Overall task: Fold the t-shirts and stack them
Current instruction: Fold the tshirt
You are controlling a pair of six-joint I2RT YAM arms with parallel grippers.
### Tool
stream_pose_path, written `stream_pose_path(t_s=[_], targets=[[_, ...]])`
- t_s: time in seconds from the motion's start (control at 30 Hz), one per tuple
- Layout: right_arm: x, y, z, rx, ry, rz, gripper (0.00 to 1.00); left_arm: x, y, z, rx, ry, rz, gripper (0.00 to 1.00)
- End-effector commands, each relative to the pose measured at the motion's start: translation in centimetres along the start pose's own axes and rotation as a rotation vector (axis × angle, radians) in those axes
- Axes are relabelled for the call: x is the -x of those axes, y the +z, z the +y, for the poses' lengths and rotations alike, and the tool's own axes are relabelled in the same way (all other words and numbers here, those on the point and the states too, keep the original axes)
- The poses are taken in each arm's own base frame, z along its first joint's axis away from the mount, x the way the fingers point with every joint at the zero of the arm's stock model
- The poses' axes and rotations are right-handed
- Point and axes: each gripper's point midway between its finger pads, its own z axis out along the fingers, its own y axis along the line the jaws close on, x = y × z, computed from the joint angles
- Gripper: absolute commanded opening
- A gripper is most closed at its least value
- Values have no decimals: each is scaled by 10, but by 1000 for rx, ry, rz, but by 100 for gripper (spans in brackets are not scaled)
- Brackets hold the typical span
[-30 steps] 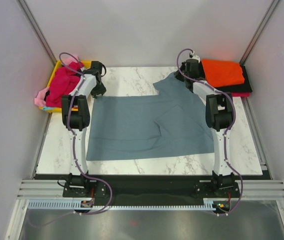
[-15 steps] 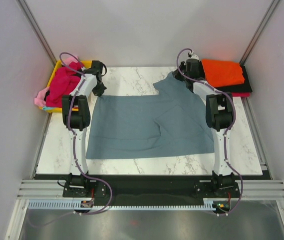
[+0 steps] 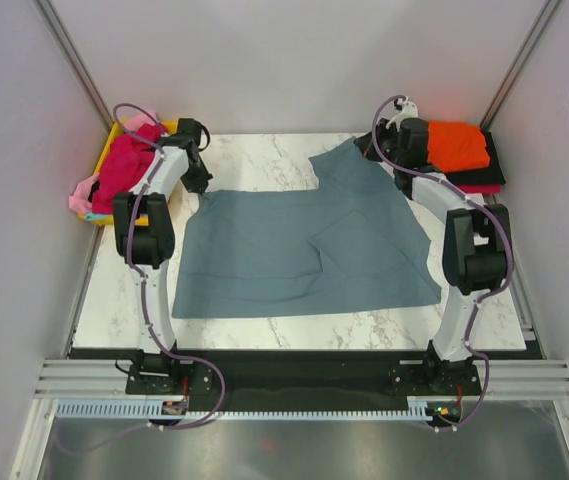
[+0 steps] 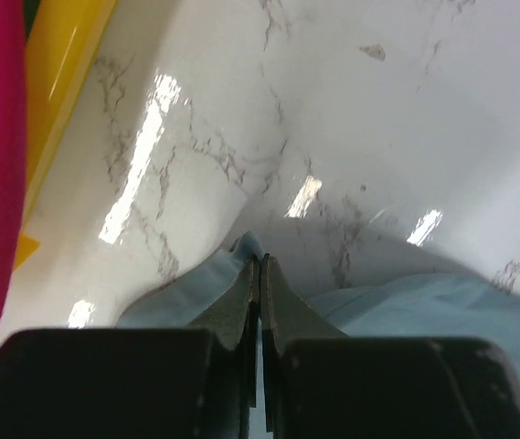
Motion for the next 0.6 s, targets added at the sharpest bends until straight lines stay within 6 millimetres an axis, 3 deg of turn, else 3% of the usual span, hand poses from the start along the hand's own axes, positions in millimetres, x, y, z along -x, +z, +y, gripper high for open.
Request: stream_pose_path(t_s=[0.0,0.03,0.07,0.13,0.2,0.23,0.57], targets=[[27,-35,23,68,-77,-64,0,9,-47,1,-58,44,-43,2],[16,-42,14,52,-69,-42,0,-2,-44,8,-40,54,-21,2],[23,-52,18,55,-74,-58,0,-3,-46,11,-35,58,-27,2],[12,-65,10,40,-66,-39,0,-15,-50,19,-27,71,-15,2],[17,-80,13,39,-81,-50,0,-26,-48,27,-18,76,-3,2],[9,-85,8,29,-78,-34,0,-25,-55,28,-23,72,-15,2],[5,-148,17,19,-97,-83,0,-37,-79,64,72,57,-60,2]])
